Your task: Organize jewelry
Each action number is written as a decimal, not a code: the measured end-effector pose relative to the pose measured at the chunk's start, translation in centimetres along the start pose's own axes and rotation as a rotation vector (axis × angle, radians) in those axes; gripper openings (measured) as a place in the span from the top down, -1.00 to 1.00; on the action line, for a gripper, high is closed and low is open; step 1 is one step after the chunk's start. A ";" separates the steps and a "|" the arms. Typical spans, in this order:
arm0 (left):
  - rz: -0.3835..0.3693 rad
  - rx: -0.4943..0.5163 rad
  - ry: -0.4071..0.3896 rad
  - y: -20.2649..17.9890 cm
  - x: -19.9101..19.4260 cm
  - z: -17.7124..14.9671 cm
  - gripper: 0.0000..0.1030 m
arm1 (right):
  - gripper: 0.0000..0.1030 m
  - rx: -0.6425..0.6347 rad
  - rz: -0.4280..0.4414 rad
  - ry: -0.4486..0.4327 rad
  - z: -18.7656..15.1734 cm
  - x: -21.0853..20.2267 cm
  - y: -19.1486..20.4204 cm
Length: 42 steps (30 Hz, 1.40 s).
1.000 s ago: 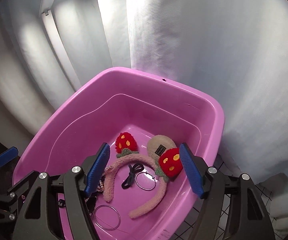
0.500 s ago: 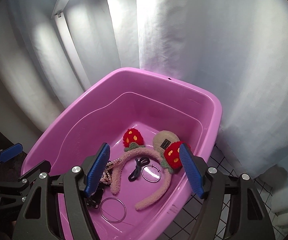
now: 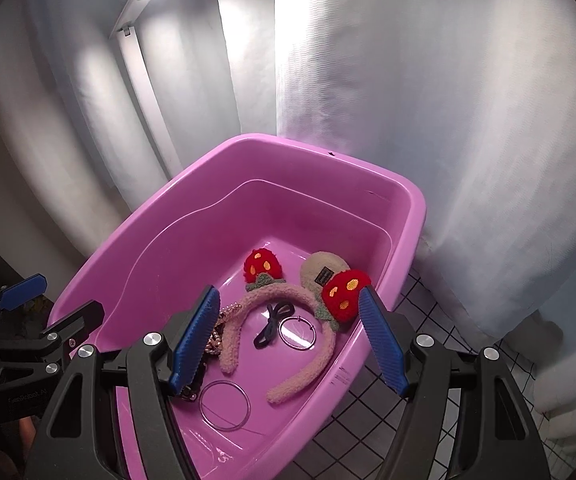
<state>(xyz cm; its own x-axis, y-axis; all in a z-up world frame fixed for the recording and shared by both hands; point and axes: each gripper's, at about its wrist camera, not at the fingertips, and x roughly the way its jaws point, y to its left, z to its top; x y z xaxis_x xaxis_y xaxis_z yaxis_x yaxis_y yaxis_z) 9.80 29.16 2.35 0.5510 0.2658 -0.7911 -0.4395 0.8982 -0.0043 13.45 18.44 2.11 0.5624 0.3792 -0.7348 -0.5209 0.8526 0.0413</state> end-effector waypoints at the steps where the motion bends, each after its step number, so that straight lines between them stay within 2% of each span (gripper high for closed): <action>1: 0.002 -0.001 0.003 0.0 0.0 0.0 -0.87 | -0.34 0.000 0.000 0.001 0.0 0.0 0.0; 15: 0.038 -0.014 -0.013 0.0 -0.8 -0.3 -0.87 | -0.34 -0.013 0.005 0.004 -1.2 -1.2 0.2; 42: 0.014 -0.035 -0.020 0.5 -1.6 -0.7 -0.87 | -0.34 -0.015 0.006 0.005 -2.1 -1.7 0.4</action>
<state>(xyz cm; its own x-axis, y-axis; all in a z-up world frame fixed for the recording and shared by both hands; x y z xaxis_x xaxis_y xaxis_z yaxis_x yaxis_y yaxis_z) 8.27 28.94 3.18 0.5581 0.2856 -0.7791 -0.4719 0.8816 -0.0149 10.92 17.36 1.96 0.5565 0.3822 -0.7377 -0.5337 0.8450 0.0352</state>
